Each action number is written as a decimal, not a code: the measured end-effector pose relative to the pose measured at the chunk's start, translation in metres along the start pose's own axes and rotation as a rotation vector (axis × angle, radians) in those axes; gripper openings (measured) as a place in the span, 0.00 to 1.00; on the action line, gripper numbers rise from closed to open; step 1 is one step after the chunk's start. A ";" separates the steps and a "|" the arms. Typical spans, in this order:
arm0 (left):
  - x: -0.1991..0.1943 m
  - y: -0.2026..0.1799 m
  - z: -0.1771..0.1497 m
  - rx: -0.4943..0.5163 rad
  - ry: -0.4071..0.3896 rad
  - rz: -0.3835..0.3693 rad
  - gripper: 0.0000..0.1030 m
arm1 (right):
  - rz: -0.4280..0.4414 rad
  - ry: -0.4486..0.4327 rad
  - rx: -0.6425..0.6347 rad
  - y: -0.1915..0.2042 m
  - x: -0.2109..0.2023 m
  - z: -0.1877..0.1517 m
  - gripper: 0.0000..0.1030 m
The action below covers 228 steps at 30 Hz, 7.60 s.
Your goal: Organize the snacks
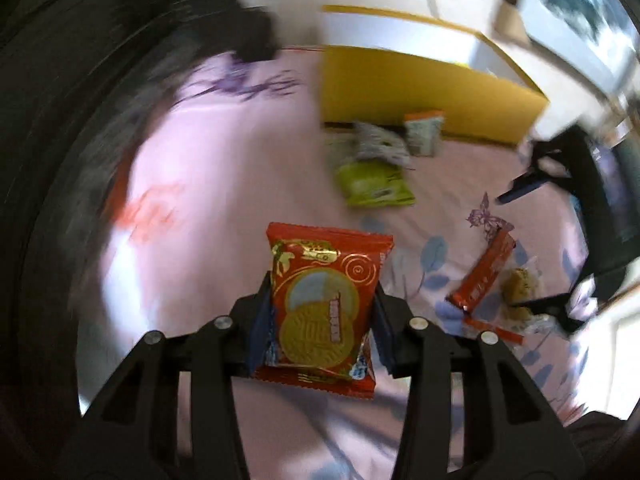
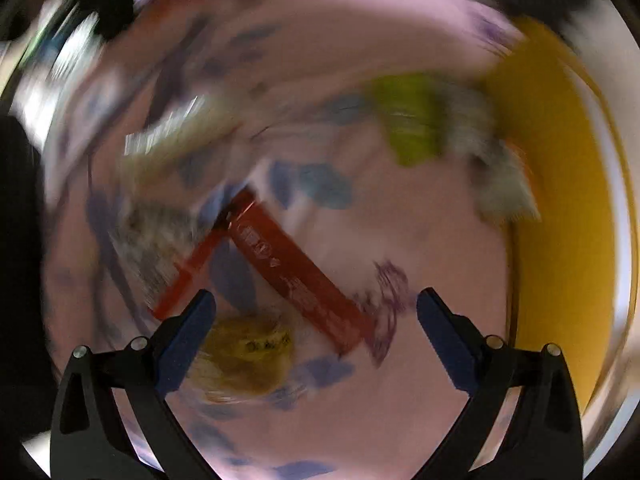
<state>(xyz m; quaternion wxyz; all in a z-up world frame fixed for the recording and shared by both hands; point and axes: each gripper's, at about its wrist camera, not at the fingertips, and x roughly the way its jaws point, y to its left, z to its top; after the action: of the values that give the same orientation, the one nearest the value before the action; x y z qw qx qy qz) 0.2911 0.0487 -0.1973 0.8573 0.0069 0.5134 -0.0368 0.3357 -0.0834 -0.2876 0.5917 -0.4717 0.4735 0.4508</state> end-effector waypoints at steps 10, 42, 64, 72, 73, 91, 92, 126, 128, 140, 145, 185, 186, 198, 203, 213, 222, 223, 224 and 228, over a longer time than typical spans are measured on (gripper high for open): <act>-0.040 -0.013 -0.065 -0.192 -0.003 0.042 0.43 | 0.158 -0.027 0.595 -0.018 0.013 -0.040 0.26; -0.005 -0.050 -0.036 0.168 -0.073 -0.121 0.98 | -0.130 -0.228 1.733 0.120 -0.056 -0.182 0.87; 0.041 -0.015 -0.045 0.042 0.136 -0.047 0.10 | -0.082 -0.325 1.657 0.117 -0.041 -0.173 0.24; 0.005 -0.004 -0.058 0.021 0.061 -0.084 0.11 | -0.181 -0.426 1.675 0.118 -0.092 -0.179 0.24; 0.004 -0.006 -0.063 0.015 0.065 -0.097 0.53 | -0.162 -0.453 1.677 0.119 -0.095 -0.183 0.24; -0.047 -0.038 -0.050 0.122 0.013 0.008 0.43 | -0.099 -0.500 1.573 0.116 -0.126 -0.162 0.24; -0.064 -0.045 -0.042 0.133 -0.022 0.019 0.43 | -0.121 -0.523 1.561 0.111 -0.138 -0.161 0.24; -0.012 -0.090 0.223 0.129 -0.314 0.049 0.43 | -0.358 -0.679 1.497 -0.141 -0.190 -0.125 0.24; 0.011 -0.092 0.239 0.148 -0.275 0.087 0.43 | -0.357 -0.664 1.497 -0.161 -0.180 -0.123 0.24; 0.047 -0.097 0.256 0.066 -0.280 0.113 0.98 | -0.392 -0.526 1.558 -0.224 -0.154 -0.126 0.99; 0.029 -0.064 0.209 -0.029 -0.165 0.155 0.98 | -0.346 -0.534 1.603 -0.177 -0.172 -0.137 0.99; 0.040 -0.020 -0.091 0.067 0.281 0.205 0.98 | -0.359 -0.415 1.301 -0.108 -0.034 0.023 0.99; 0.040 -0.021 -0.092 0.073 0.284 0.210 0.98 | -0.526 -0.272 1.159 -0.106 -0.029 0.042 0.99; 0.047 -0.032 -0.091 0.108 0.299 0.194 0.98 | -0.554 -0.231 1.363 -0.143 0.015 0.048 0.60; 0.043 -0.030 -0.081 0.086 0.282 0.218 0.98 | -0.411 -0.235 1.349 -0.130 -0.005 0.044 0.49; 0.017 -0.059 -0.061 0.152 0.155 0.212 0.98 | -0.332 -0.394 1.410 -0.056 -0.125 -0.043 0.50; 0.008 -0.099 -0.067 0.190 0.121 0.036 0.98 | -0.311 -0.476 1.580 0.031 -0.149 -0.161 0.51; 0.009 -0.094 -0.066 0.163 0.123 0.027 0.98 | -0.313 -0.488 1.580 0.043 -0.153 -0.169 0.51; 0.011 -0.087 -0.062 0.113 0.142 0.020 0.98 | -0.337 -0.497 1.572 0.051 -0.159 -0.175 0.51; 0.016 -0.070 -0.035 0.002 0.140 0.095 0.98 | -0.398 -0.524 1.554 0.065 -0.169 -0.196 0.51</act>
<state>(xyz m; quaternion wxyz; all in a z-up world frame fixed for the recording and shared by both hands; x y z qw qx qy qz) 0.2630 -0.0199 -0.2262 0.8201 0.0349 0.5712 0.0041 0.2207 -0.2815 -0.1501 0.9071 0.1148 0.4044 -0.0213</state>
